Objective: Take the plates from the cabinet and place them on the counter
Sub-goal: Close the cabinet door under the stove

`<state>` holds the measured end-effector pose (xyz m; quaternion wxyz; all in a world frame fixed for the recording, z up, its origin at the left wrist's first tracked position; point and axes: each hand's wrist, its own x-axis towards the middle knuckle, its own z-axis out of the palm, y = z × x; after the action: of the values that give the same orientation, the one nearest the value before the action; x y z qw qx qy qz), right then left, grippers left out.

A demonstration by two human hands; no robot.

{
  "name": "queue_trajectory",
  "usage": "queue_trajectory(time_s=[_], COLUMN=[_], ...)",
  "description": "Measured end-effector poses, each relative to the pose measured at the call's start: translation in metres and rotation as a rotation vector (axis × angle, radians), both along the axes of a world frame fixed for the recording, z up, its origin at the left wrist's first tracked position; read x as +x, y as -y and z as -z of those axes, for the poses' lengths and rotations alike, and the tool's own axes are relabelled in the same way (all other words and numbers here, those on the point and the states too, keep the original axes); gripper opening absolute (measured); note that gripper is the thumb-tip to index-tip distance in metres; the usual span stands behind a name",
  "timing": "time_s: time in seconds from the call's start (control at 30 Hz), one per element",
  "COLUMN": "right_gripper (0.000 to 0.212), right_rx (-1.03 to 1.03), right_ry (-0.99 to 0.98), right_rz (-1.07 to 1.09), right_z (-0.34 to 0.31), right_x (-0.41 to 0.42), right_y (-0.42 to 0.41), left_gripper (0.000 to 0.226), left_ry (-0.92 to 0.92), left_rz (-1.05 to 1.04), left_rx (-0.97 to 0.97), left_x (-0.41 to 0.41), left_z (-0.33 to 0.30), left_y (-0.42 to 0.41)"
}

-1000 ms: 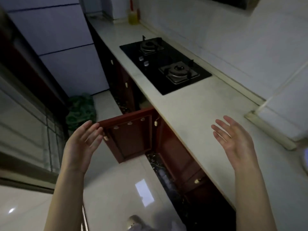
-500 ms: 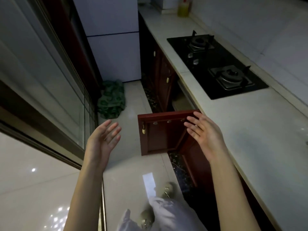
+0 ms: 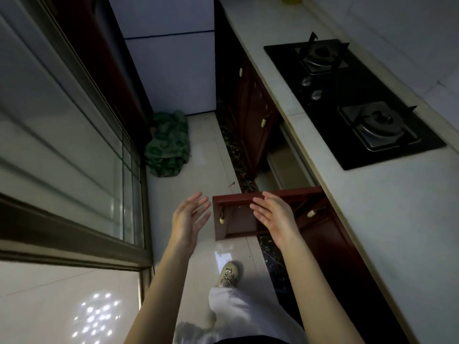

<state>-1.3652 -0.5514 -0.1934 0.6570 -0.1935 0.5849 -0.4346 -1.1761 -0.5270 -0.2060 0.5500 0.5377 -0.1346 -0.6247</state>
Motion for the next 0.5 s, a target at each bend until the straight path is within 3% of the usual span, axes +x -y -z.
queue_trajectory(time_s=[0.2,0.3,0.37,0.4,0.5], right_gripper=[0.037,0.031,0.017,0.023,0.031], right_rx=[0.364,0.450,0.492,0.510,0.533], right_ry=[0.123,0.189,0.220,0.241,0.318], right_rz=[0.182,0.236,0.276,0.302,0.303], right_z=[0.050,0.064,0.074,0.081,0.089], right_x=[0.010,0.016,0.020,0.022,0.029], right_y=[0.035,0.048,0.058,0.063,0.077], left_gripper=[0.034,0.041,0.031,0.021,0.033], left_ry=[0.047,-0.061,-0.136,-0.166,-0.277], left_rz=[-0.007,-0.063,-0.069,-0.051,-0.074], left_rx=[0.260,0.433,0.543,0.597,0.661], left_x=[-0.013,-0.019,-0.020,-0.022,-0.026], left_z=[0.049,0.063,0.069,0.070,0.073], left_y=[0.047,0.064,0.074,0.080,0.095])
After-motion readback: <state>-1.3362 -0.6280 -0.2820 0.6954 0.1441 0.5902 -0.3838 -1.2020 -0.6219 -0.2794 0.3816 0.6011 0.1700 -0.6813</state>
